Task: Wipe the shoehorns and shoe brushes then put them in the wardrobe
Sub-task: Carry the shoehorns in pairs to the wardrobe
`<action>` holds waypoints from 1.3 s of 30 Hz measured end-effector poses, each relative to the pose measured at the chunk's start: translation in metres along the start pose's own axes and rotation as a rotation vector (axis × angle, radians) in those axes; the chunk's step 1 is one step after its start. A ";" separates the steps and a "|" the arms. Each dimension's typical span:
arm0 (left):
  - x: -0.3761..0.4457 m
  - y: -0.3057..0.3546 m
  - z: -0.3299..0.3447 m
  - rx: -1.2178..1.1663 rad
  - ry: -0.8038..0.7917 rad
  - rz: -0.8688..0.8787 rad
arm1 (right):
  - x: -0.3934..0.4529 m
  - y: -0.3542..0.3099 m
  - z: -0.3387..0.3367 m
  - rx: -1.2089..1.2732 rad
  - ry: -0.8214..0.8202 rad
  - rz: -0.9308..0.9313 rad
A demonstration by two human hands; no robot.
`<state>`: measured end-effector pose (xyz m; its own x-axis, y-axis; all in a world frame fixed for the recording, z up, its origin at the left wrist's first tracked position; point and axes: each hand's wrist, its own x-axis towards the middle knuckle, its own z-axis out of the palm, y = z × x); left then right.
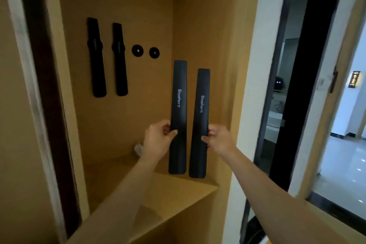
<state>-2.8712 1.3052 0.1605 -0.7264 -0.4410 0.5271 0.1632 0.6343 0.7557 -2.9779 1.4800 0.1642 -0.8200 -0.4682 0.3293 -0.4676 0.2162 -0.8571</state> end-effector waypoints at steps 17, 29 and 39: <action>0.155 -0.114 -0.015 0.101 0.366 -0.131 | 0.244 0.029 0.116 0.301 -0.235 -0.069; 0.236 -0.146 -0.027 0.151 0.514 -0.177 | 0.370 0.035 0.169 0.392 -0.258 -0.111; 0.293 -0.143 -0.041 0.104 0.509 -0.149 | 0.417 0.018 0.177 0.415 -0.200 -0.049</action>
<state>-3.0801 1.0588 0.2230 -0.3169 -0.7666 0.5584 -0.0025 0.5894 0.8078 -3.2701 1.1367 0.2161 -0.7016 -0.6341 0.3251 -0.2988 -0.1524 -0.9421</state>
